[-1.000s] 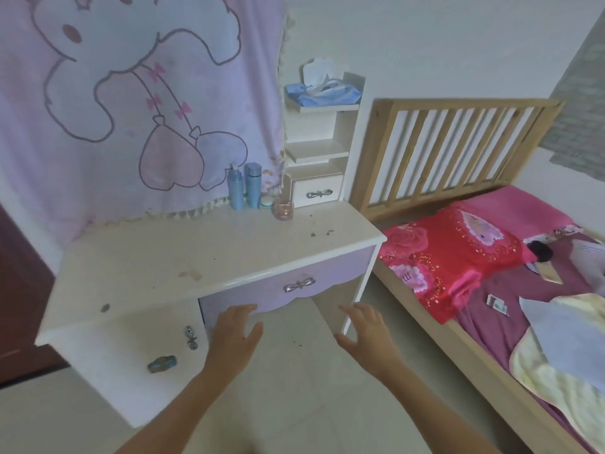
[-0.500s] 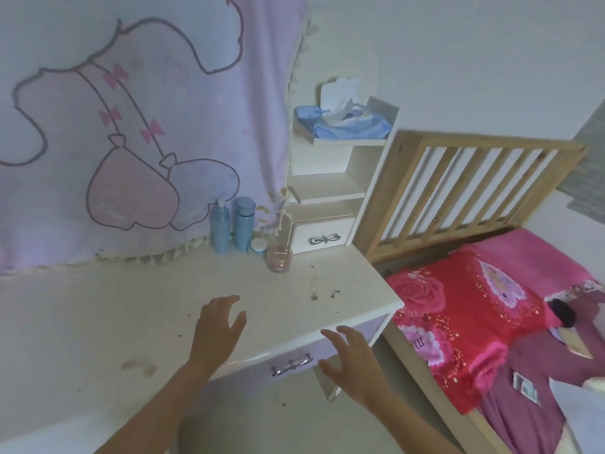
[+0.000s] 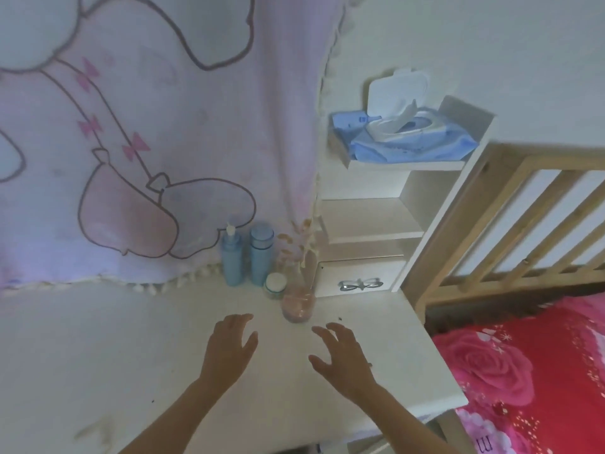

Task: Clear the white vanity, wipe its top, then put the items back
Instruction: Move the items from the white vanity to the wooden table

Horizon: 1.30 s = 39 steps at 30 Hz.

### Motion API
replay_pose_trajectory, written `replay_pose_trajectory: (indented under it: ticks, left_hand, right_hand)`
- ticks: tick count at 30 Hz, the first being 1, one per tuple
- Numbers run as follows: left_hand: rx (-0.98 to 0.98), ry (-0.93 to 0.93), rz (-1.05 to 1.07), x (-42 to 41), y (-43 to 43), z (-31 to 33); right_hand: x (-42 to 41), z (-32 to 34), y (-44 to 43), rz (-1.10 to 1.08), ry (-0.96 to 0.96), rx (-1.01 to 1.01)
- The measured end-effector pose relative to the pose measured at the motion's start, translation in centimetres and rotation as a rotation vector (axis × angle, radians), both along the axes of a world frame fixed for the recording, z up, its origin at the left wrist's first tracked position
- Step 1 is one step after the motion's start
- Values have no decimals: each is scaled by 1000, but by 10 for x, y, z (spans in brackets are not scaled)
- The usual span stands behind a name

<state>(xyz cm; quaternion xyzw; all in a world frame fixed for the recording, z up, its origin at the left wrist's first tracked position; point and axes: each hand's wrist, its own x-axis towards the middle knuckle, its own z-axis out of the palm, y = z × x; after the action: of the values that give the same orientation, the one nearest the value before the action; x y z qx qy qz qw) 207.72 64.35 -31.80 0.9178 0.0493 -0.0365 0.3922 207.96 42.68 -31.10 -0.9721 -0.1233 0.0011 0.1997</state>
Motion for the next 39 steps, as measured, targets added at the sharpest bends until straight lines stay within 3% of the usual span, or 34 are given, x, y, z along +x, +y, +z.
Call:
replay_pose_trajectory:
  ticks: [4, 7, 14, 23, 27, 34, 39]
  left_hand:
    - [182, 13, 22, 27, -13, -15]
    - [195, 105, 113, 28, -26, -29]
    - [277, 133, 136, 47, -33, -34]
    - [338, 35, 57, 109, -35, -26]
    - [432, -6, -58, 137, -38, -24]
    - [608, 71, -141, 157, -53, -29]
    - [519, 115, -31, 143, -51, -33]
  right_hand:
    - [54, -15, 6, 110, 20, -48]
    - [79, -38, 0, 172, -16, -104]
    - [124, -58, 17, 296, -3, -16]
    - [138, -70, 21, 270, 124, 47]
    - [122, -69, 14, 184, 119, 165]
    - [116, -67, 13, 100, 127, 202]
    - [114, -59, 14, 90, 190, 180]
